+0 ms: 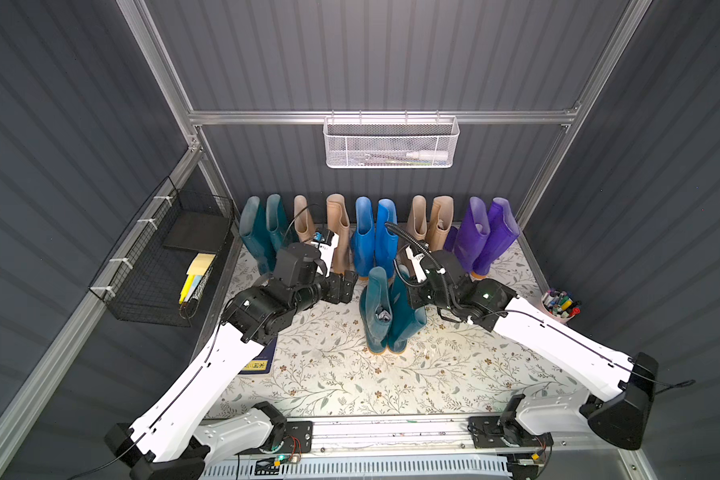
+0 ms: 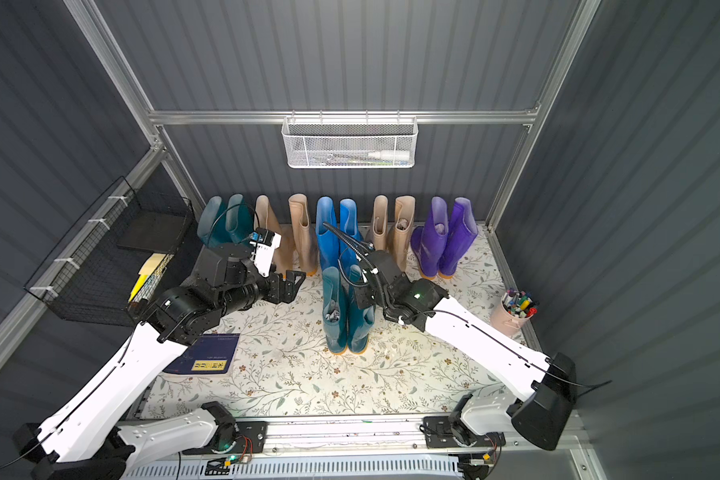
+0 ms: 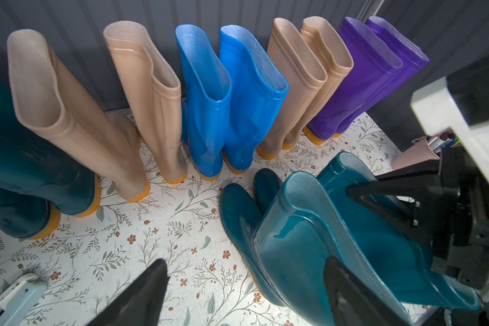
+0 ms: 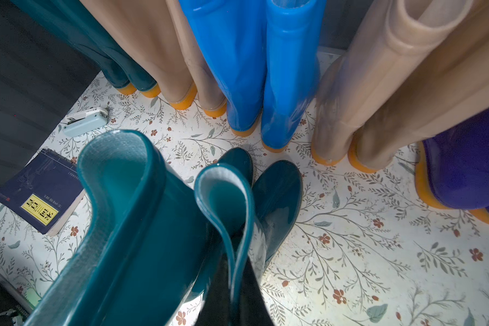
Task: Match and arrange rain boots in pairs
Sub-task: Pair a pair of rain boots at the center of the board.
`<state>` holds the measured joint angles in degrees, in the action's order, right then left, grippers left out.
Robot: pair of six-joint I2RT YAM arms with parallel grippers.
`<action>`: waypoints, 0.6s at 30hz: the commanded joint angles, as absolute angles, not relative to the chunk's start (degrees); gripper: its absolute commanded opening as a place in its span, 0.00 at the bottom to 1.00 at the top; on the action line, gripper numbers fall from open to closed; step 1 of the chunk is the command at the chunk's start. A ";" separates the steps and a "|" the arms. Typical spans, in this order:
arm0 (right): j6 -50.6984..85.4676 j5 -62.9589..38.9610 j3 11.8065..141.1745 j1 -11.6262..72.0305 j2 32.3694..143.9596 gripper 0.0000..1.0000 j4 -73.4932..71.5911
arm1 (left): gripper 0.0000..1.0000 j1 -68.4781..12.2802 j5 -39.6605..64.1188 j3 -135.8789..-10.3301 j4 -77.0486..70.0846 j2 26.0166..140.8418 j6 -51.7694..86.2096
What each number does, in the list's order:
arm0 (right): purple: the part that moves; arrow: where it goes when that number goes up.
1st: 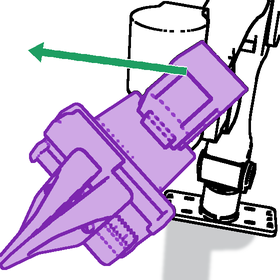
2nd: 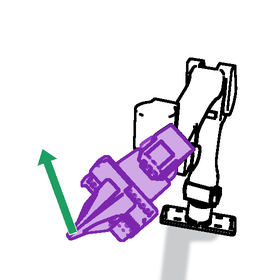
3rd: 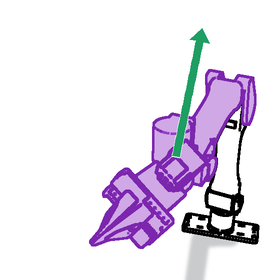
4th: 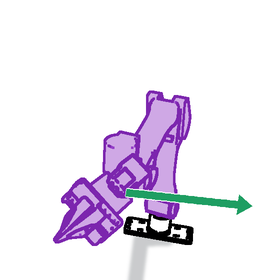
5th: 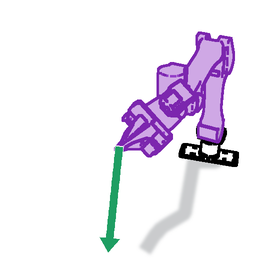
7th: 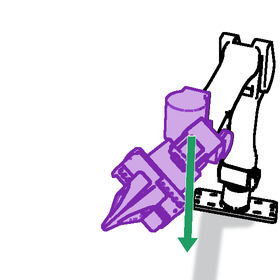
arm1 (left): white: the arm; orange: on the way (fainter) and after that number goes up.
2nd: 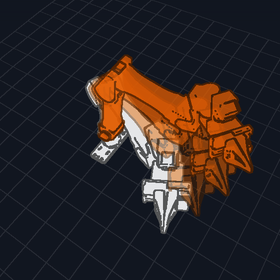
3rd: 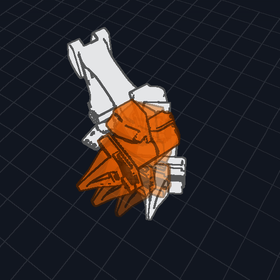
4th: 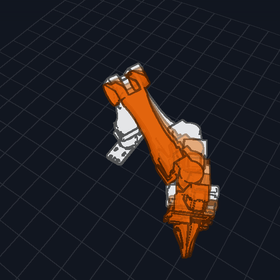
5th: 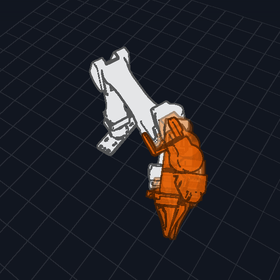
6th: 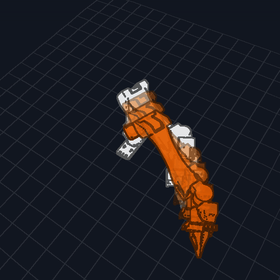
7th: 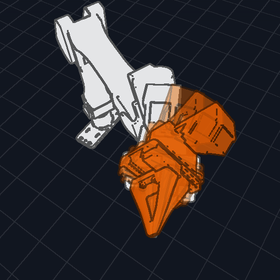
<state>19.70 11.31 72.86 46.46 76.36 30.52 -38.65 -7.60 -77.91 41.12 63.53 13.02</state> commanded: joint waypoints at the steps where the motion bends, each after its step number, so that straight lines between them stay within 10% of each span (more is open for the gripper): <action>1: 19.67 12.13 75.06 46.03 76.18 0.00 26.56 | 0.89 -38.76 -8.26 -77.48 41.75 62.67 12.04; 18: 17.31 4.12 76.46 44.06 76.27 0.00 30.85 | 0.89 -38.76 -7.56 -78.02 41.06 63.40 12.81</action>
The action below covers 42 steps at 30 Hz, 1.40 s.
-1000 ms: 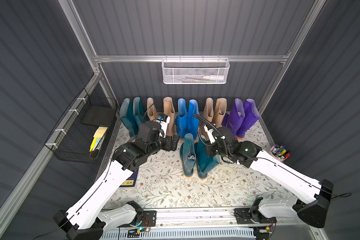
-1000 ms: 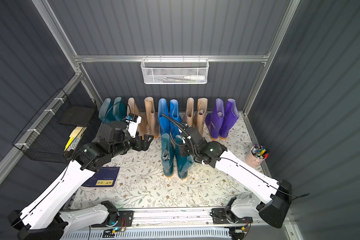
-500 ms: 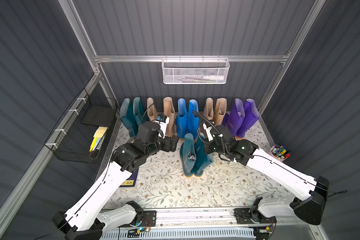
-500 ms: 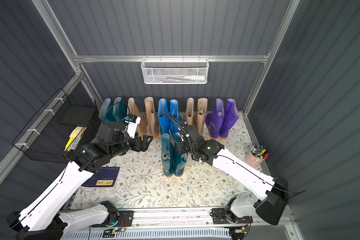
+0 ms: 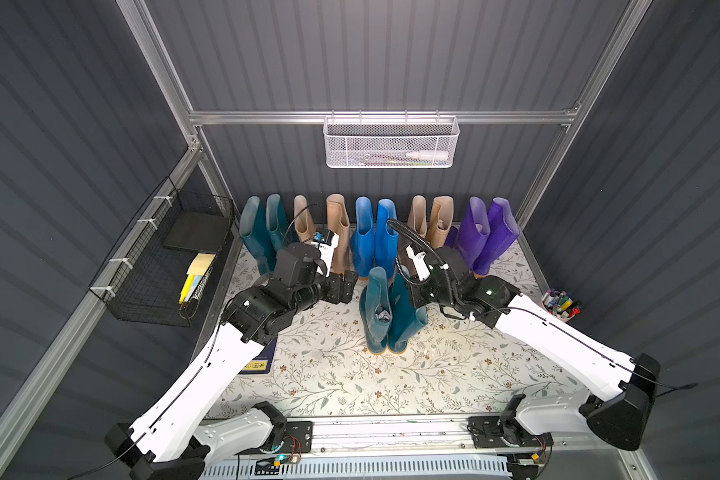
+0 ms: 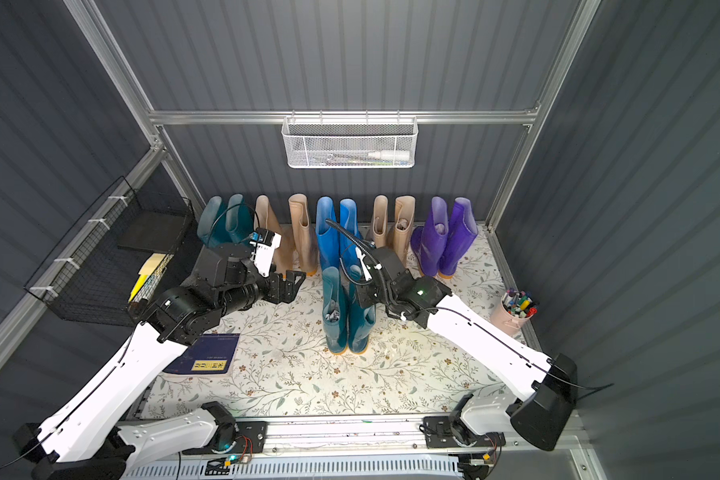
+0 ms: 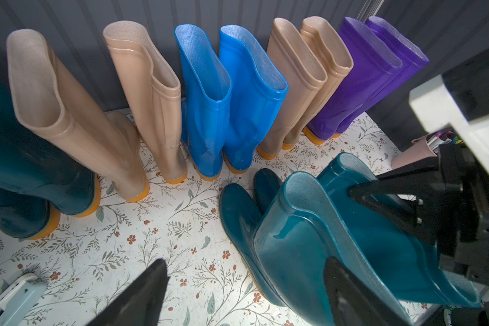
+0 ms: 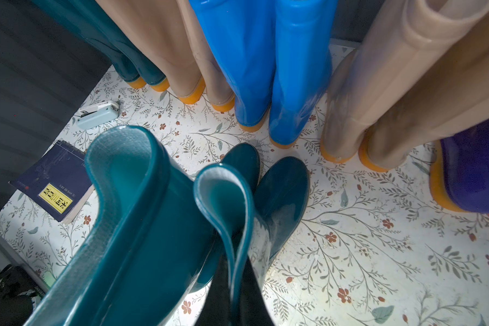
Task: Match and arrange rain boots in pairs
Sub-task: Pair a pair of rain boots at the center of the board.
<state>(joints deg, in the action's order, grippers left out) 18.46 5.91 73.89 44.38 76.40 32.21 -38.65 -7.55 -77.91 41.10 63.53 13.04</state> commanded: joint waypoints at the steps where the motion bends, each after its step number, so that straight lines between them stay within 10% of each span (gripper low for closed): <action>1: 17.40 4.16 76.64 43.98 76.29 0.00 31.08 | 0.89 -38.76 -7.64 -77.89 41.05 63.42 12.91; 12: 17.57 2.93 76.65 43.55 76.58 0.03 30.73 | 0.89 -38.75 -7.30 -78.05 40.78 64.01 12.89; 42: 14.85 9.63 73.22 41.52 64.67 0.91 29.36 | 1.00 -38.75 -12.16 -85.98 40.78 68.76 7.92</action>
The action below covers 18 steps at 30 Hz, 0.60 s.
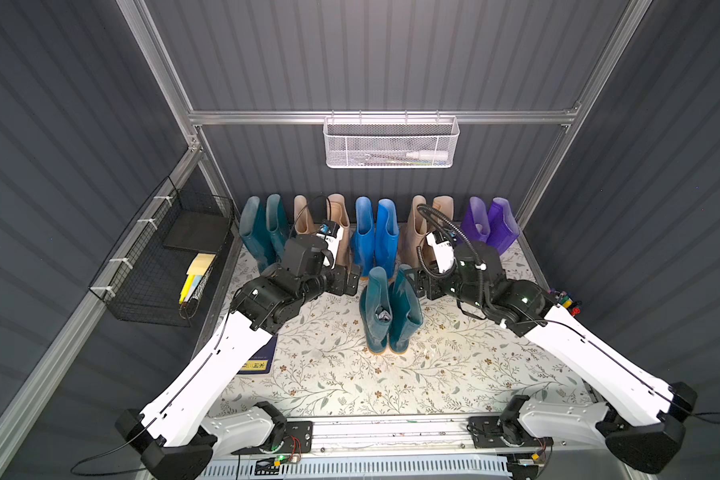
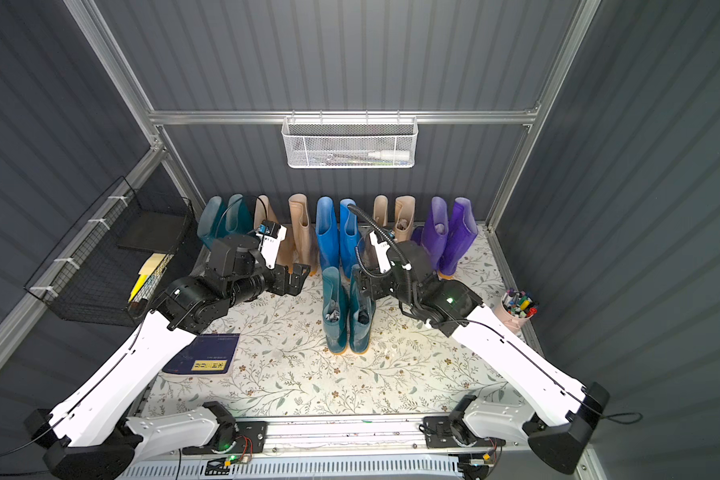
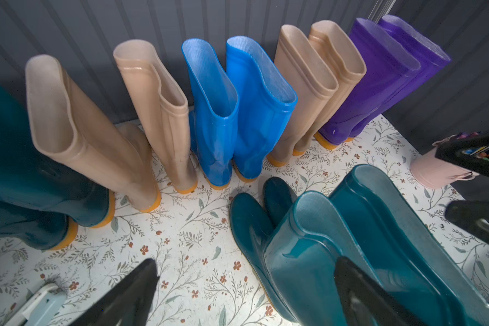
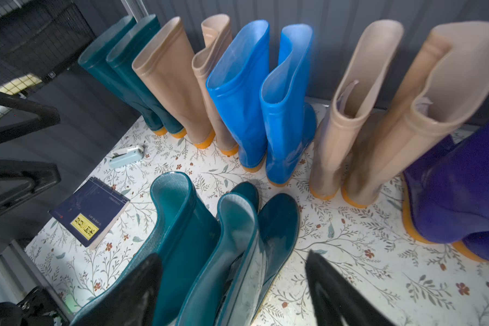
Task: Match and arrange rain boots in pairs
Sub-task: Pair a pair of rain boots at the center of the board.
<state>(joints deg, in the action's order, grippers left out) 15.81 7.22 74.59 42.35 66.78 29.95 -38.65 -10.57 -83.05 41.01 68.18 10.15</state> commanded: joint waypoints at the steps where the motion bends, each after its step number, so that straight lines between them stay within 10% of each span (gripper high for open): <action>1: 14.79 9.83 72.63 41.04 63.84 0.95 29.41 | 1.00 -38.67 -12.49 -86.41 40.78 69.13 7.68; 18: 18.14 9.60 60.57 27.27 50.65 0.99 27.39 | 1.00 -25.58 -11.27 -90.41 42.86 75.51 14.30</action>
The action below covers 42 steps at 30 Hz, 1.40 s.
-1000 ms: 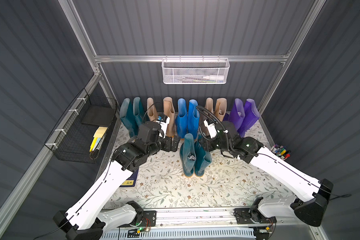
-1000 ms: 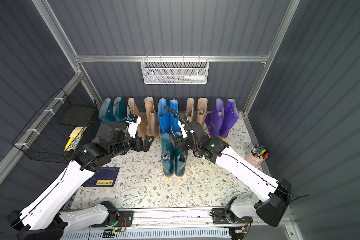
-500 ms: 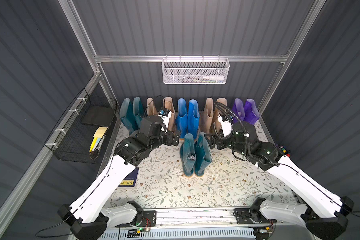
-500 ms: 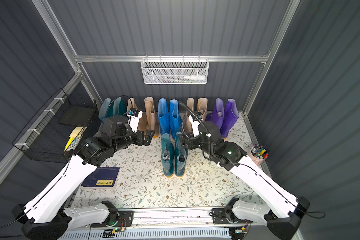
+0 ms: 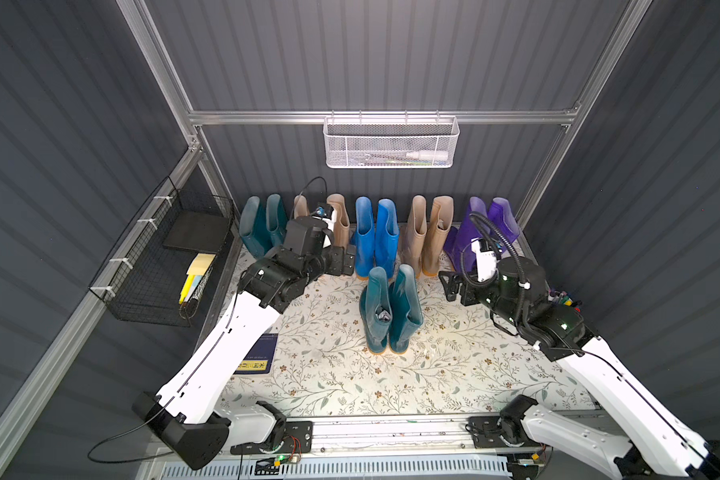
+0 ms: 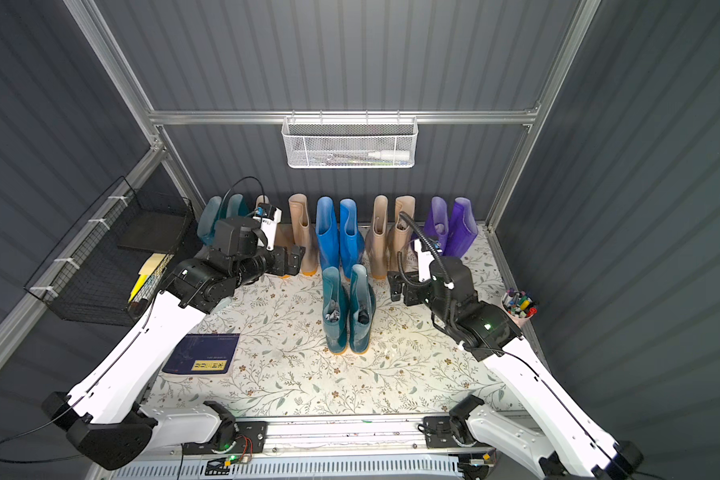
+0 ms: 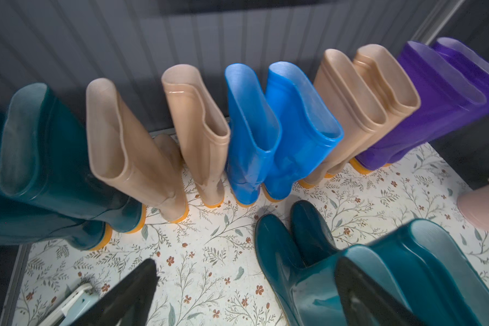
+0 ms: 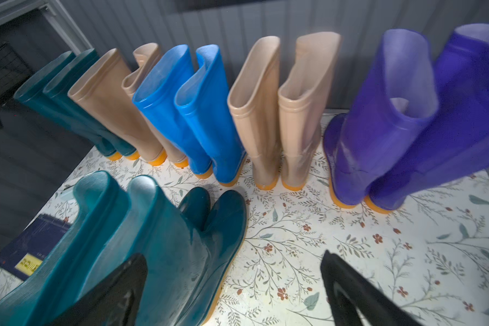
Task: Match and arrange rain boots in pairs
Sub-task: Reset both arms
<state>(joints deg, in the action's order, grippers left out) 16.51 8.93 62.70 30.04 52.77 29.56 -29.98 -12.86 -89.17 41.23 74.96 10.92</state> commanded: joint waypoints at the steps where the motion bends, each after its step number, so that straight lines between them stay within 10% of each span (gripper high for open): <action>1: 18.22 9.71 59.11 25.87 49.31 0.99 26.43 | 1.00 -24.87 -11.78 -89.31 42.22 75.12 14.50; 17: 14.43 26.03 19.24 9.71 31.07 0.99 -11.57 | 1.00 -23.65 -22.67 -45.03 6.59 52.99 12.03; 26: 7.07 24.47 13.88 5.38 43.53 0.99 -26.66 | 1.00 -22.24 -40.06 -29.32 -14.89 57.85 6.32; 42: 10.36 14.15 12.93 -2.47 63.91 0.99 -43.42 | 1.00 -6.60 -18.84 -16.79 -50.04 76.00 0.83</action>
<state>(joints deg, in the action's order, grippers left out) 9.65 16.16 13.52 -1.54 61.08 -37.39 -8.36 -24.49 -18.37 -41.06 73.34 2.33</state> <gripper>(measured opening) 0.990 0.997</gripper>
